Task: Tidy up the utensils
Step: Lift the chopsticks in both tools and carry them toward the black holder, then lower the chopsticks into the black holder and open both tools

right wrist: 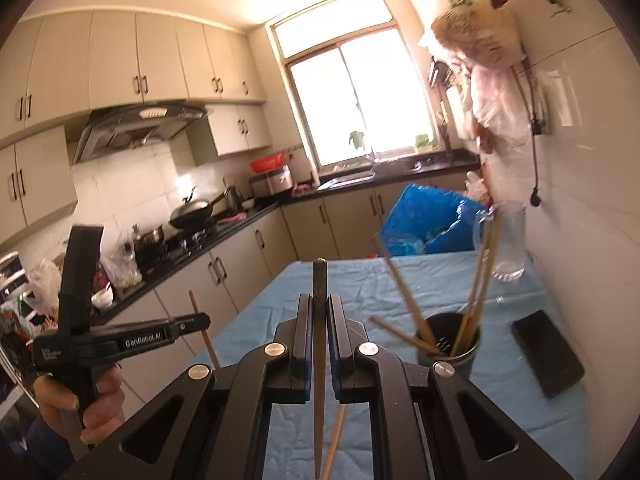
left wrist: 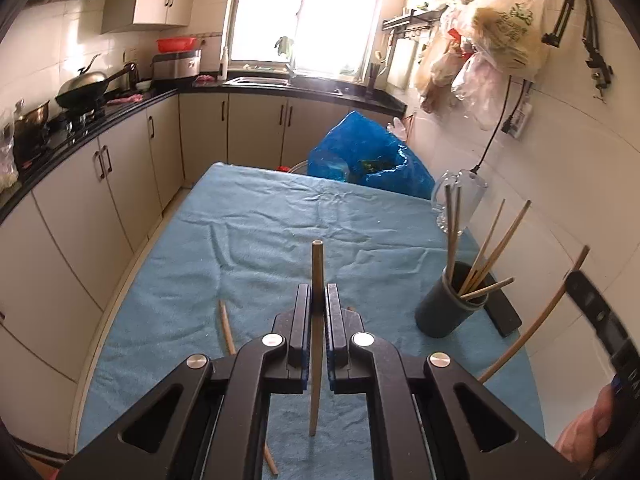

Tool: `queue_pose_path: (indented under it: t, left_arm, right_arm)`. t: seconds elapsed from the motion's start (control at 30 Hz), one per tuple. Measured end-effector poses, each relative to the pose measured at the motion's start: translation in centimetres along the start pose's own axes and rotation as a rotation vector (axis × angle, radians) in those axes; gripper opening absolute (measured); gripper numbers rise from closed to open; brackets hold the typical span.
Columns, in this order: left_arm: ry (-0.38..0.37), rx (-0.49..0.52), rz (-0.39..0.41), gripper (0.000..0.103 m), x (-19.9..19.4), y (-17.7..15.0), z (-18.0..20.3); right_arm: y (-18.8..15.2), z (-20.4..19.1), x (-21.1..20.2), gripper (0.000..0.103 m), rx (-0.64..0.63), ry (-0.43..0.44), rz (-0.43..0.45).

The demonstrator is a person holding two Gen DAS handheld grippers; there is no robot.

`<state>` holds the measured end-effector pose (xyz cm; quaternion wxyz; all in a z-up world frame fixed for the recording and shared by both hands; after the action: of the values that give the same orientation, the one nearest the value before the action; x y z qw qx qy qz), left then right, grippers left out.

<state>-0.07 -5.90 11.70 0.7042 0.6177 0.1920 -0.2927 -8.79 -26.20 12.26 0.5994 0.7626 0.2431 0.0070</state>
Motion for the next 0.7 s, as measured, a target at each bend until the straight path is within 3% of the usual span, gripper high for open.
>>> queue_pose_path:
  t: [0.33, 0.7]
  left_arm:
    - [-0.101, 0.078, 0.017, 0.006, -0.6, 3.7, 4.7]
    - [-0.149, 0.133, 0.049, 0.006, -0.2, 8.8, 9.1]
  right_arm:
    - [4.3, 3.4, -4.1, 0.008, 0.036, -0.077, 0.114]
    - [9.3, 5.6, -5.8, 0.008, 0.024, -0.159, 0.207]
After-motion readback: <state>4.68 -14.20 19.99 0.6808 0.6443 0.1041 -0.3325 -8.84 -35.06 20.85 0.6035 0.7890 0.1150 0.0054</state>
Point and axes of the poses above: each gripper's, at about its wrist camera, not at the fingertips, and x roughly the way its jaws point, z to its right, y to its top, the point moved 2 cm from there along x, roughly the way its jaws point
